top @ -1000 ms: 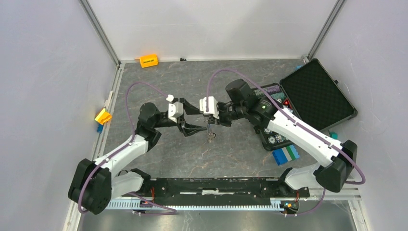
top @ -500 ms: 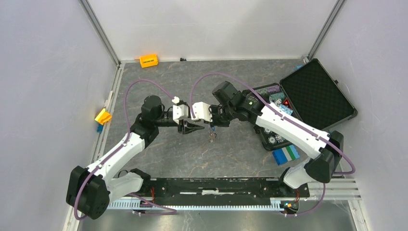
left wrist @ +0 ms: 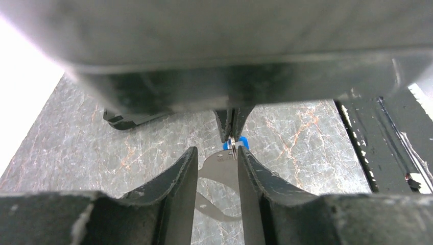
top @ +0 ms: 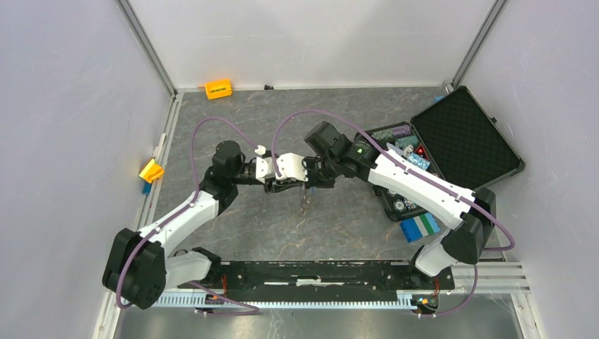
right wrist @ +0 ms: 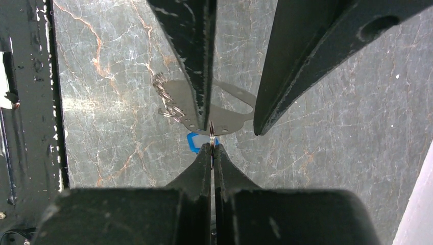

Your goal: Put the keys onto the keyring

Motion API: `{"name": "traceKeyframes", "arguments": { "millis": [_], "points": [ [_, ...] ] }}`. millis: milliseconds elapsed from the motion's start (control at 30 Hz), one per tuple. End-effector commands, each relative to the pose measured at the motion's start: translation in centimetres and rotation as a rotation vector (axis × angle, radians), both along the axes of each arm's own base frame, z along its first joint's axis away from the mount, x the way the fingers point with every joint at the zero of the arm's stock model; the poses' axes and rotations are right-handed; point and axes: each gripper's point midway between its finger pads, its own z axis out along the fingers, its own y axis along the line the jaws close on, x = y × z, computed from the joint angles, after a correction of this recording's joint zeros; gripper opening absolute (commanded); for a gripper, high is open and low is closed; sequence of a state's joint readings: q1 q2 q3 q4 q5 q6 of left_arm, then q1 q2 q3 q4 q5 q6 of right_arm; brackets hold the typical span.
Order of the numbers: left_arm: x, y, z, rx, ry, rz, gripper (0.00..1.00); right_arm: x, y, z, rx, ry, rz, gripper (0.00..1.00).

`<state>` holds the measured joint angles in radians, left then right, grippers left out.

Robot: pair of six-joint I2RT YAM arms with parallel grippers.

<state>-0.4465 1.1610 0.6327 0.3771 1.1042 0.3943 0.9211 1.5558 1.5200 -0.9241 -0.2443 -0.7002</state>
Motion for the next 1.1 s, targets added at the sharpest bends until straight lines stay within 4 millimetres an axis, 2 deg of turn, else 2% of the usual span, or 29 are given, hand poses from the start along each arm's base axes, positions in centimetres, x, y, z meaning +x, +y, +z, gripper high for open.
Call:
{"name": "traceKeyframes", "arguments": {
  "millis": [0,100,267,867,1067],
  "points": [
    [-0.3,-0.5,0.6,-0.033,-0.041,-0.041,0.39,0.5,1.3,2.1,0.060,-0.037,0.002,0.00],
    [-0.5,-0.6,0.5,-0.035,-0.035,-0.048,0.35,0.6,1.4,1.9,0.056,-0.031,0.002,0.00],
    [-0.8,-0.6,-0.2,-0.034,-0.013,-0.066,0.35,0.6,1.6,1.9,0.061,-0.028,0.001,0.00],
    [-1.3,-0.8,-0.6,-0.087,0.027,-0.087,0.33,0.6,1.7,2.3,0.074,-0.027,-0.005,0.00],
    [-1.2,-1.0,-0.9,-0.106,0.042,-0.086,0.29,0.6,1.9,2.4,0.075,-0.022,-0.004,0.00]
  ]
}}
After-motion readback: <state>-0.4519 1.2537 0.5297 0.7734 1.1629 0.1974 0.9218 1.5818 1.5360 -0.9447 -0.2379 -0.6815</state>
